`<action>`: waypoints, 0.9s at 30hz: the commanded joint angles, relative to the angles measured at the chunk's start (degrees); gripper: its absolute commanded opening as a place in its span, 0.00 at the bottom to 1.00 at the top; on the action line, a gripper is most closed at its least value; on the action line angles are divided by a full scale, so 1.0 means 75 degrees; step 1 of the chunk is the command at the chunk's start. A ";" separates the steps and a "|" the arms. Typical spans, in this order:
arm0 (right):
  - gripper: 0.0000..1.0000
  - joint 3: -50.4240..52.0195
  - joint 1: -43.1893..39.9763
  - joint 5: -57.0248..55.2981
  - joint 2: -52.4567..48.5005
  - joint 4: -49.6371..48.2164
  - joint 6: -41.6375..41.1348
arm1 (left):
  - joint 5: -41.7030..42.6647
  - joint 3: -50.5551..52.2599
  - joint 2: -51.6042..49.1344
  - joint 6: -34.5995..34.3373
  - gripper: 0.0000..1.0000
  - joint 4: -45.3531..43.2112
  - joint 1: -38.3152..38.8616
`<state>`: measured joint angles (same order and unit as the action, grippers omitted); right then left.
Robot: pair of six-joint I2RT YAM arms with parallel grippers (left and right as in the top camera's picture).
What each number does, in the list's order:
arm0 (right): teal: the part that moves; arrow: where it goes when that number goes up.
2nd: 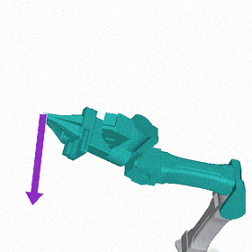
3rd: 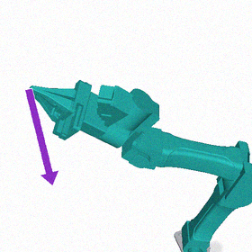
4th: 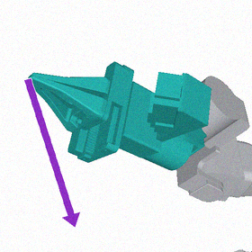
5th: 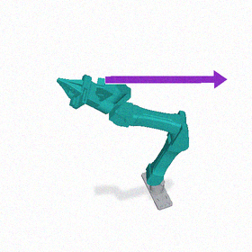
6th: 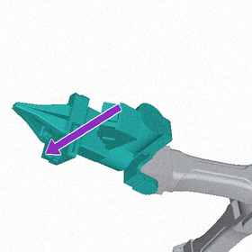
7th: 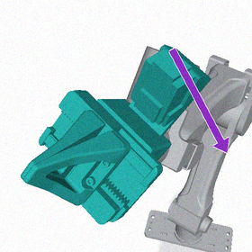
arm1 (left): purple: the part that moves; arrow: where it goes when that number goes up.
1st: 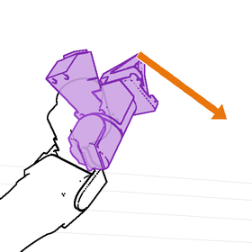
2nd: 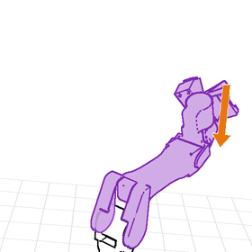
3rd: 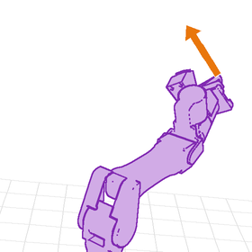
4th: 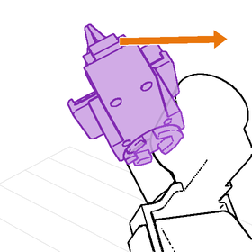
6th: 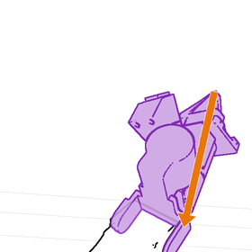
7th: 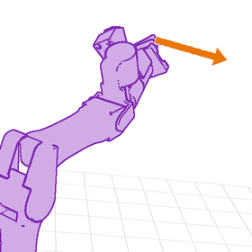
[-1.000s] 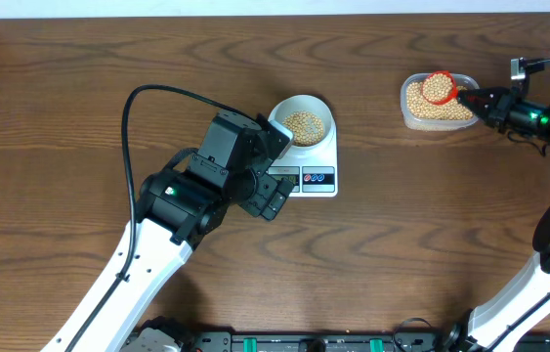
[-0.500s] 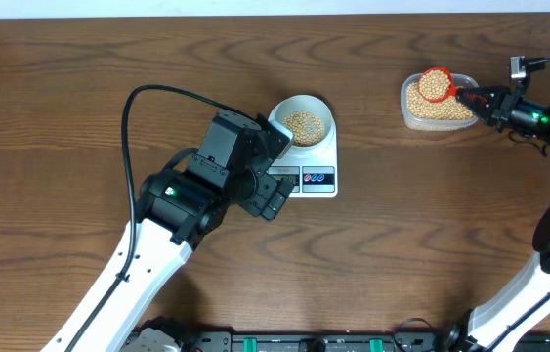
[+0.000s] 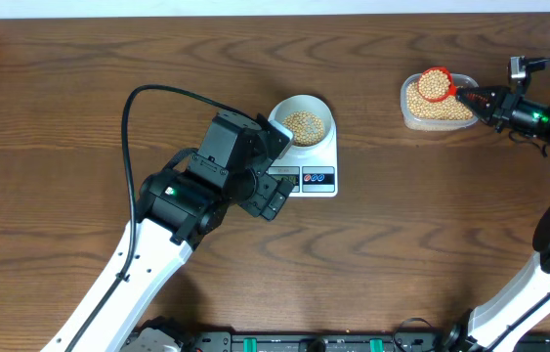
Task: Scoop item into bowl and weigh 50g on scale
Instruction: 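Lift the scoop with a small load of peas from the tub, then carry the scoop left over the white bowl on the scale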
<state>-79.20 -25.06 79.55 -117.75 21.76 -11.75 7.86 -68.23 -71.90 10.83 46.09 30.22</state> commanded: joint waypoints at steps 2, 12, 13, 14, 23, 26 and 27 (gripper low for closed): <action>0.01 0.0035 -0.0009 0.0338 -0.0067 -0.0023 -0.0353 | 0.0093 -0.0052 -0.0044 0.0125 0.92 -0.0003 -0.0012; 0.01 0.0032 0.0752 0.0475 -0.0067 -0.0353 -0.0673 | 0.0093 -0.0052 -0.0044 0.0125 0.92 -0.0003 -0.0012; 0.01 0.0032 0.0921 0.0475 -0.0067 -0.0533 -0.0845 | 0.0093 -0.0052 -0.0044 0.0125 0.92 -0.0003 -0.0012; 0.01 0.0032 0.0988 0.0475 -0.0067 -0.0618 -0.0901 | 0.0093 -0.0052 -0.0044 0.0125 0.92 -0.0003 -0.0012; 0.01 0.0032 0.1938 0.0472 -0.0067 -0.1982 -0.2037 | 0.0093 -0.0052 -0.0044 0.0125 0.92 -0.0003 -0.0012; 0.01 0.0032 0.2253 0.0475 -0.0067 -0.2404 -0.2302 | 0.0090 -0.0052 -0.0044 0.0125 0.92 -0.0003 -0.0012; 0.01 0.0032 0.2346 0.0472 -0.0067 -0.2518 -0.2413 | 0.0093 -0.0052 -0.0044 0.0125 0.92 -0.0003 -0.0012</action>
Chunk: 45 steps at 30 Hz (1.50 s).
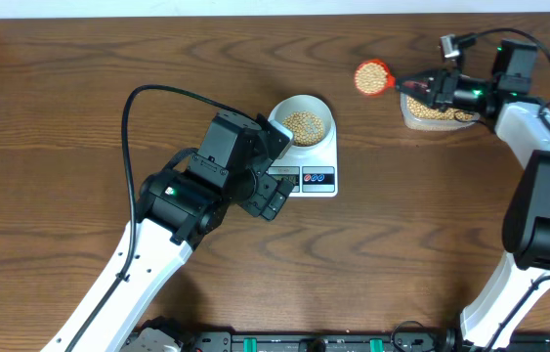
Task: Scoop item into bowl and weigh 50g on scale
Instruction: 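Carry the scoop left over the white bowl on the scale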
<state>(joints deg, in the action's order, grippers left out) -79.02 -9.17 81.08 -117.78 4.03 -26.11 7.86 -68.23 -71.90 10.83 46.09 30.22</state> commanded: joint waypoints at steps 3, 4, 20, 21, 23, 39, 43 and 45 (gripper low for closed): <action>0.01 0.0009 0.0487 0.0268 -0.0064 -0.0358 -0.0662 | 0.0093 -0.0052 -0.0044 0.0125 0.92 -0.0003 -0.0012; 0.01 0.0009 0.0557 0.0271 -0.0064 -0.0399 -0.0691 | 0.0093 -0.0052 -0.0044 0.0125 0.92 -0.0003 -0.0012; 0.01 0.0009 0.1693 -0.0213 -0.0064 -0.1259 -0.0388 | 0.0093 -0.0052 -0.0044 0.0125 0.92 -0.0003 -0.0012; 0.01 0.0009 0.1740 -0.0254 -0.0064 -0.1256 -0.0268 | 0.0090 -0.0052 -0.0044 0.0125 0.92 -0.0003 -0.0012; 0.01 0.0009 0.1818 -0.0358 -0.0064 -0.1256 -0.0085 | 0.0090 -0.0052 -0.0044 0.0125 0.92 -0.0003 -0.0012; 0.01 0.0009 0.1909 -0.0624 -0.0064 -0.1253 0.1574 | 0.0093 -0.0052 -0.0044 0.0125 0.92 -0.0003 -0.0012; 0.01 0.0009 0.1909 -0.0624 -0.0064 -0.1253 0.1920 | 0.0093 -0.0052 -0.0044 0.0125 0.92 -0.0003 -0.0012; 0.01 0.0009 0.1909 -0.0624 -0.0064 -0.1253 0.1988 | 0.0093 -0.0052 -0.0044 0.0125 0.92 -0.0003 -0.0012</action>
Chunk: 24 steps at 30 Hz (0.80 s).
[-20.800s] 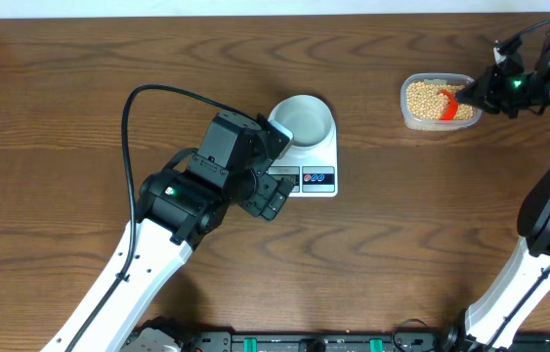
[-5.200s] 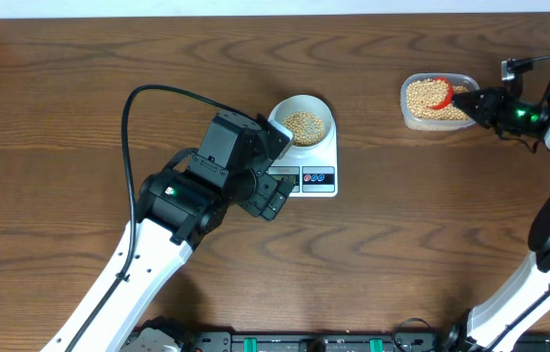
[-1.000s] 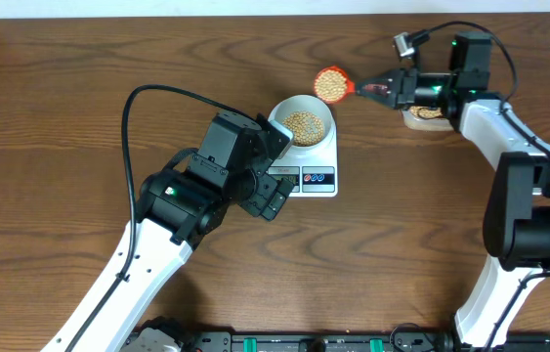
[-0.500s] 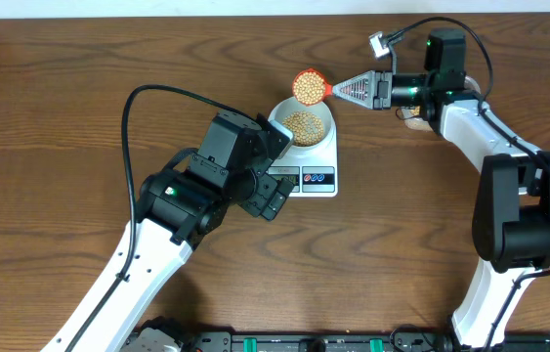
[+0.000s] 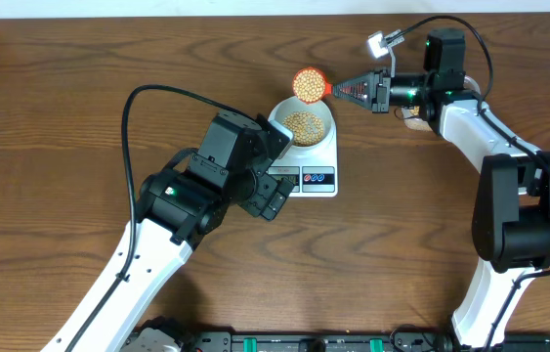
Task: Scoop item into bowl and weigh 50g on scale
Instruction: 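Carry the scoop left over the white bowl on the scale, then tilt the scoop to trickle peas into the bowl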
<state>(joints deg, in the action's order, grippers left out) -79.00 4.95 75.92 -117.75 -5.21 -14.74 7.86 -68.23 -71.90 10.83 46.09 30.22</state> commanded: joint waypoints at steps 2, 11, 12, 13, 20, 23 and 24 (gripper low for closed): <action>0.01 0.0006 0.0026 0.0064 -0.0067 -0.0017 0.0615 | 0.0090 -0.0052 -0.0044 0.0125 0.92 -0.0003 -0.0012; 0.01 0.0006 0.0026 -0.0044 -0.0067 -0.0017 0.1279 | 0.0093 -0.0052 -0.0044 0.0125 0.92 -0.0003 -0.0012; 0.01 0.0006 0.0026 -0.0140 -0.0067 -0.0017 0.1294 | 0.0090 -0.0052 -0.0044 0.0125 0.92 -0.0003 -0.0012; 0.01 0.0006 0.0026 -0.0187 -0.0067 -0.0020 0.1297 | 0.0093 -0.0052 -0.0044 0.0125 0.92 -0.0003 -0.0012; 0.01 0.0006 0.0026 -0.0306 -0.0067 -0.0020 0.1498 | 0.0093 -0.0052 -0.0044 0.0125 0.92 -0.0003 -0.0012; 0.01 0.0006 0.0026 -0.0303 -0.0067 -0.0020 0.1498 | 0.0093 -0.0052 -0.0044 0.0125 0.92 -0.0003 -0.0012; 0.01 0.0006 0.0026 -0.0303 -0.0067 -0.0020 0.1501 | 0.0093 -0.0052 -0.0044 0.0125 0.92 -0.0003 -0.0012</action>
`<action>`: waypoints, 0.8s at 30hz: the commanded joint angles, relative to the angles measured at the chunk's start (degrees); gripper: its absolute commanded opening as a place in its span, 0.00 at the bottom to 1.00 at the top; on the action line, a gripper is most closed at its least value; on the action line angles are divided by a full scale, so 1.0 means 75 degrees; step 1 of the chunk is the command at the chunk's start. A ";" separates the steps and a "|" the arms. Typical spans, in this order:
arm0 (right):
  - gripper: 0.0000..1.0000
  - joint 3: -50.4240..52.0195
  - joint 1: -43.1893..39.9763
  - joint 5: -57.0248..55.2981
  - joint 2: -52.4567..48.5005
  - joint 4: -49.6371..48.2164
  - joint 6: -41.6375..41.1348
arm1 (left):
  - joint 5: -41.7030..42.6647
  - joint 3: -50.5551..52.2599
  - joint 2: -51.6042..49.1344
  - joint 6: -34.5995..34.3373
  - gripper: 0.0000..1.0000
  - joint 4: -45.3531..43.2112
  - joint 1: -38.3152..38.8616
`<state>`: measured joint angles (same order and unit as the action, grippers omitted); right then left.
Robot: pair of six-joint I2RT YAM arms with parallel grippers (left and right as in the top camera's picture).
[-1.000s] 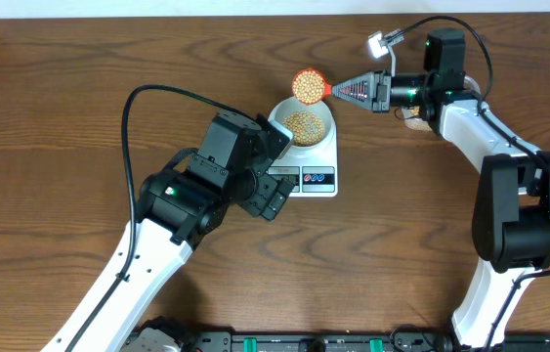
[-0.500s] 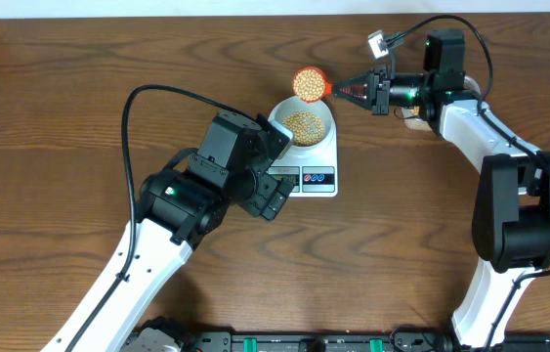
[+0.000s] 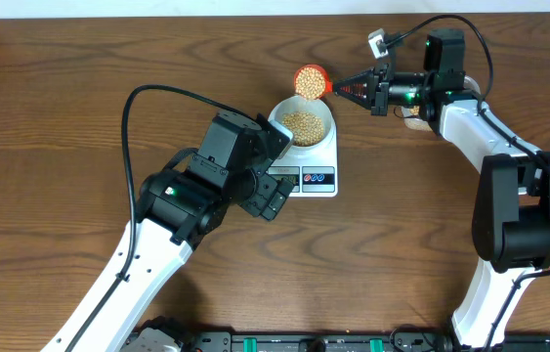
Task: Scoop item into bowl and weigh 50g on scale
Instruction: 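Tilt the scoop to trickle peas into the bowl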
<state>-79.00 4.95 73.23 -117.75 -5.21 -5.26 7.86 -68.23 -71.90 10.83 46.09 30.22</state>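
Note:
A white bowl holding tan beans stands on the small white scale at mid-table. Just over the bowl's far rim hangs a red scoop full of beans, tipped toward the bowl. My right gripper is shut on the scoop's handle, reaching in from the right. My left gripper sits at the bowl's left rim; the wrist hides how its fingers stand. The clear bean container is mostly hidden behind my right arm.
My left arm crosses the table from the lower left and covers the scale's left part. A black cable loops above it. The right arm runs down the right side.
The scoop has stayed over the bowl's far rim but now looks tipped, and the bean heap in the bowl looks slightly bigger. The left arm has not moved.
First my right gripper held the scoop, full of beans, over the container at the far right. Then the scoop was left of the container, later at the bowl's far rim, and now it is tipped there. The left gripper stayed at the bowl throughout.

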 commanded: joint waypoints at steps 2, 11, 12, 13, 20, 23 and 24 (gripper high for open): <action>0.01 0.0006 0.0026 0.0055 -0.0067 -0.0009 0.0321 | 0.0090 -0.0052 -0.0044 0.0125 0.92 -0.0003 -0.0012; 0.01 0.0006 0.0026 0.0055 -0.0067 0.0012 0.0664 | 0.0090 -0.0052 -0.0044 0.0125 0.92 -0.0003 -0.0012; 0.01 0.0006 0.0026 0.0052 -0.0067 0.0009 0.0691 | 0.0093 -0.0052 -0.0044 0.0125 0.92 -0.0003 -0.0012; 0.01 0.0006 0.0026 0.0052 -0.0067 0.0006 0.0705 | 0.0090 -0.0052 -0.0044 0.0125 0.92 -0.0003 -0.0012; 0.01 0.0006 0.0023 0.0052 -0.0067 0.0009 0.0720 | 0.0093 -0.0052 -0.0044 0.0125 0.92 -0.0003 -0.0012; 0.01 0.0006 0.0023 0.0055 -0.0067 0.0017 0.0749 | 0.0093 -0.0052 -0.0044 0.0125 0.92 -0.0003 -0.0012; 0.01 0.0006 0.0026 0.0055 -0.0067 0.0017 0.0755 | 0.0093 -0.0052 -0.0044 0.0125 0.92 -0.0003 -0.0012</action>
<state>-79.00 4.95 73.03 -117.75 -5.13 -1.15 7.86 -68.23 -71.90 10.81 46.09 30.22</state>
